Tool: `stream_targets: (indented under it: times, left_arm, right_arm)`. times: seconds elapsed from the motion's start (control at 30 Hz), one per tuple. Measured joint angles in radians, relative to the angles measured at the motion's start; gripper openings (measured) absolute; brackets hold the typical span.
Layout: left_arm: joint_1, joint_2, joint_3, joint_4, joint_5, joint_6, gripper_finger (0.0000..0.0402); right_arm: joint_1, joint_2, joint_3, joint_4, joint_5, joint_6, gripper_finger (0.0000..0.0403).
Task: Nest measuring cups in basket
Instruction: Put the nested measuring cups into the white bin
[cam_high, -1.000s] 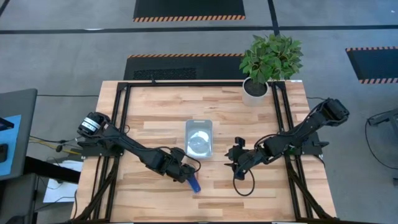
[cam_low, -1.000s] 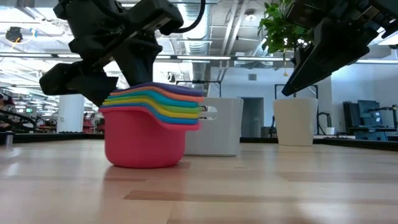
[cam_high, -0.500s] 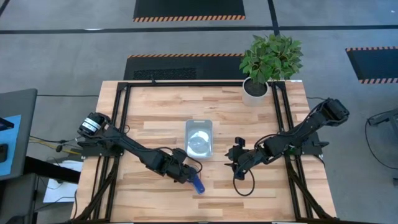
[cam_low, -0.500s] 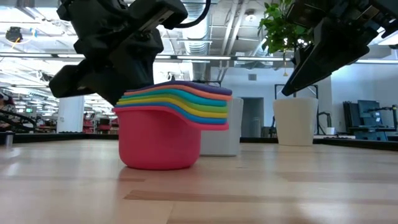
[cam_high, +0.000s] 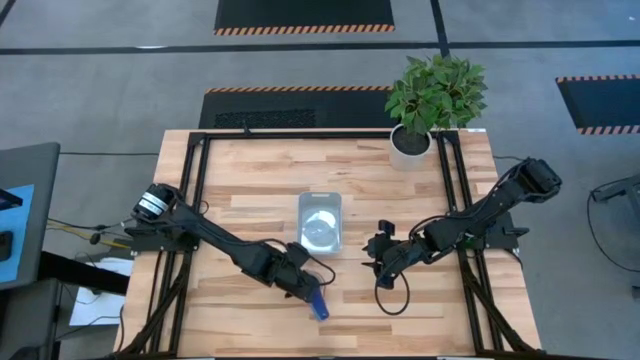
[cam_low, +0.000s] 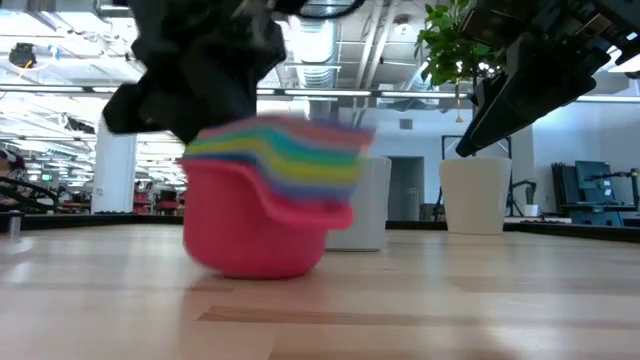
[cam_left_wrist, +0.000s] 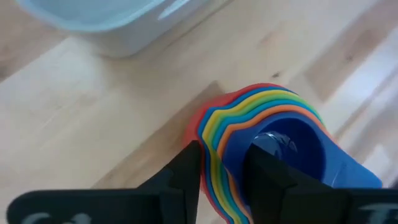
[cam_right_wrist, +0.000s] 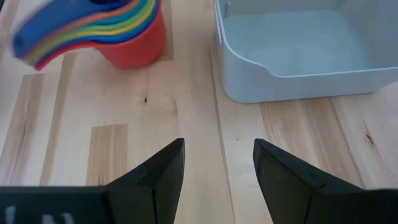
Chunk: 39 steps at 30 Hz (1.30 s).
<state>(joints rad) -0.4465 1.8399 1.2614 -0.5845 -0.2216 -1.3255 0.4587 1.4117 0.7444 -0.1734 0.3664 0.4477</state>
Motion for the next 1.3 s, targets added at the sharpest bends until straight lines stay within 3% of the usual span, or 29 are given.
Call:
stream_targets:
  times: [0.17, 0.47, 0.77, 1.07, 1.3]
  left_arm:
    - [0.000, -0.001, 0.080, -0.068, -0.013, 0.031, 0.0075]
    - [0.017, -0.001, 0.260, -0.257, -0.040, 0.125, 0.0088]
    - [0.140, -0.007, 0.503, -0.506, -0.123, 0.320, 0.0082]
    - [0.368, 0.022, 0.516, -0.513, -0.076, 0.578, 0.0084]
    - [0.466, 0.116, 0.518, -0.503, 0.018, 0.722, 0.0084]
  right_arm:
    - [0.000, 0.000, 0.000, -0.008, 0.000, 0.003, 0.0217]
    - [0.000, 0.000, 0.000, -0.015, 0.000, 0.009, 0.0217]
    - [0.000, 0.000, 0.000, -0.014, -0.001, 0.008, 0.0217]
    - [0.000, 0.000, 0.000, -0.023, -0.001, 0.005, 0.0217]
    - [0.000, 0.000, 0.000, -0.063, 0.000, 0.013, 0.0217]
